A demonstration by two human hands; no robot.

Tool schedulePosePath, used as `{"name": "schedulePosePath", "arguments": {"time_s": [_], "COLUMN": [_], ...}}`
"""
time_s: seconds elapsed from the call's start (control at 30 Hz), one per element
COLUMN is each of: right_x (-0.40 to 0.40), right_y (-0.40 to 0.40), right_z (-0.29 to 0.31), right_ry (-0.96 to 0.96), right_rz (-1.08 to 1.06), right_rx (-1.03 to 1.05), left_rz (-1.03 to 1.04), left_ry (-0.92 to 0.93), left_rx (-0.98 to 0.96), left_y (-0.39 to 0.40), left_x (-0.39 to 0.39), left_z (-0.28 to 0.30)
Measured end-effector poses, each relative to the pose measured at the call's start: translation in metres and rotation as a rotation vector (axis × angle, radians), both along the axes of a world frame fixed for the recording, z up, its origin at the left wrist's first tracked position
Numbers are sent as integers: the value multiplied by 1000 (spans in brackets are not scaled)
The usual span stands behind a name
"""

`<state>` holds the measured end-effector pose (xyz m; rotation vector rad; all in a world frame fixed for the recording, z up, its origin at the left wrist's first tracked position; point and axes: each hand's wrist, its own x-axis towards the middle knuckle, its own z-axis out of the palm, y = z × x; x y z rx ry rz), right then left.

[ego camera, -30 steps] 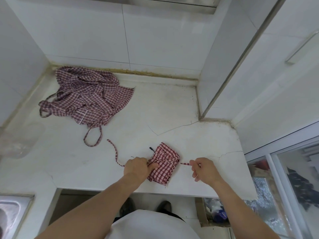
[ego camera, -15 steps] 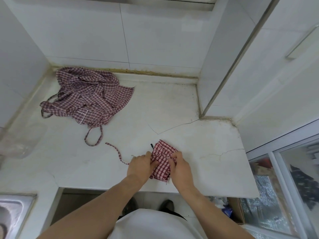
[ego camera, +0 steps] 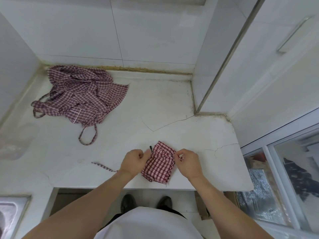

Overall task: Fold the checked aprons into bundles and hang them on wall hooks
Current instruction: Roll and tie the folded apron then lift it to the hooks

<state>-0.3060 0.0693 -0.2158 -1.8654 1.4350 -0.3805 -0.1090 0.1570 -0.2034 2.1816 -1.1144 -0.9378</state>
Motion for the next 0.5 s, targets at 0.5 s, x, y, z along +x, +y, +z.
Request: {"name": "schedulePosePath", "arguments": {"time_s": [0.5], "right_x": [6], "right_y": [-2], "right_z": [5], "right_ry": [164], "right_rz": [142], "right_rx": [-136], "left_rz": [-122], "left_ry": [734], "left_rx": [-24], "left_y": [-30], "left_x": [-25], "left_z": [30]}}
